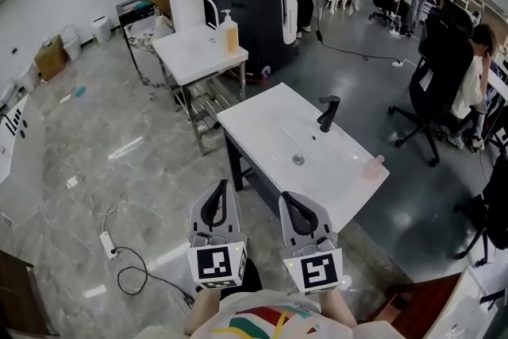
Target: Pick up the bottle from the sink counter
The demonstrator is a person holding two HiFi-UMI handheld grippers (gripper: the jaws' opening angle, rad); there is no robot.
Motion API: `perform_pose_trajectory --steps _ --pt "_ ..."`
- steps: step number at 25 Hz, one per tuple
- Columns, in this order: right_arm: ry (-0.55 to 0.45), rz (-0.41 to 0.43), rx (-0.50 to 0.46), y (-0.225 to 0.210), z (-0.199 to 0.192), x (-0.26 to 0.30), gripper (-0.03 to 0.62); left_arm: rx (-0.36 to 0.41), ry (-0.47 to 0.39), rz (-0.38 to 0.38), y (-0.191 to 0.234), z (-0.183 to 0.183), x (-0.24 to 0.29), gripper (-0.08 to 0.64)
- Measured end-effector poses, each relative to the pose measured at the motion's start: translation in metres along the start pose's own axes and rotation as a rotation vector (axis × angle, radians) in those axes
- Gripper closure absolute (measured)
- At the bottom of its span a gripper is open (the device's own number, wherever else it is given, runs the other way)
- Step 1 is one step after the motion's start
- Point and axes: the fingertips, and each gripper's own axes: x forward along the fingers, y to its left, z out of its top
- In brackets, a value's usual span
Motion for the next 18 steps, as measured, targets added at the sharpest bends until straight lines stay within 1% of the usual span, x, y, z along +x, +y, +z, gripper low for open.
perform_pose_trajectory --steps 4,8,12,18 --pt "0.023 0.006 0.002 -0.007 -0.005 0.048 0.580 -0.007 0.020 -0.010 0.023 -0.009 0.040 0.541" --pt "0.012 0.003 0.008 -0.019 0.002 0.105 0.580 -0.017 0.010 -0.020 0.052 -0.006 0.086 0.541" --pt "-0.017 -0.023 0.017 -0.036 0.018 0.161 0.581 -0.018 0.002 -0.030 0.084 0.002 0.133 0.541" --pt "-0.046 -0.068 0.007 -0.058 0.034 0.227 0.581 -0.013 -0.037 -0.048 0.127 0.014 0.190 0.541"
